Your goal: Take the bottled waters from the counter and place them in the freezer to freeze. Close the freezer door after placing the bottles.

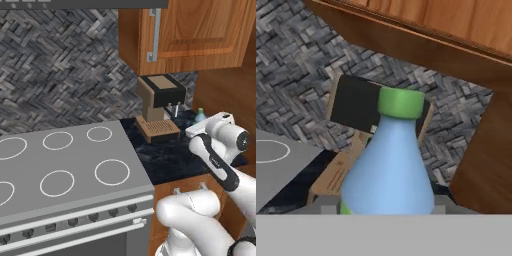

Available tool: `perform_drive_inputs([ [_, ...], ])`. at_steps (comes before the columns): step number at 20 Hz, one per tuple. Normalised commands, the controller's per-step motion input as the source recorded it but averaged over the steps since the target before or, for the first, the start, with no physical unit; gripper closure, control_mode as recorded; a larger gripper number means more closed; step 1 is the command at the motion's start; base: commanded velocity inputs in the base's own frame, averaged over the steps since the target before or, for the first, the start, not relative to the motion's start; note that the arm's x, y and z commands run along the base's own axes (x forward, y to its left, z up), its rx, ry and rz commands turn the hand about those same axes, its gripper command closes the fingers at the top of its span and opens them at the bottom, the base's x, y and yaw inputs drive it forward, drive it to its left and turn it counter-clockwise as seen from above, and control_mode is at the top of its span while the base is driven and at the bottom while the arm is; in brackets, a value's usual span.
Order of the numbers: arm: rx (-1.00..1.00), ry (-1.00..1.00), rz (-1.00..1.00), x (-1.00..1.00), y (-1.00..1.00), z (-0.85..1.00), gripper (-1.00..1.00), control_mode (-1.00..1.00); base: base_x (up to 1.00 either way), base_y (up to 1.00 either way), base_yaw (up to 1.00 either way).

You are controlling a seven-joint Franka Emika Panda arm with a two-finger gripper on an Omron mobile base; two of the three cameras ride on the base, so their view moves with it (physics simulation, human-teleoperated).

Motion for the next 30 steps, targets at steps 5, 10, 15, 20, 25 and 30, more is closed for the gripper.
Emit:
perform_drive_inputs([
  [5,0.0,0.28,-0.15,-0.72,0.0,1.0,1.0,-1.0,0.0,0.0,0.0],
  [10,0.0,0.19,-0.14,-0.8,0.02,0.83,1.0,-1.0,0.0,0.0,0.0],
  [15,0.08,-0.17,-0.21,-1.0,0.19,0.0,1.0,-1.0,0.0,0.0,0.0],
  [20,0.15,-0.26,-0.24,-0.66,0.44,0.17,1.0,-1.0,0.0,0.0,0.0],
  [25,0.0,-0.14,-0.17,-0.33,0.63,0.11,1.0,-1.0,0.0,0.0,0.0],
  [30,0.03,-0.08,0.0,-0.54,0.0,-0.05,1.0,-1.0,0.0,0.0,0.0],
])
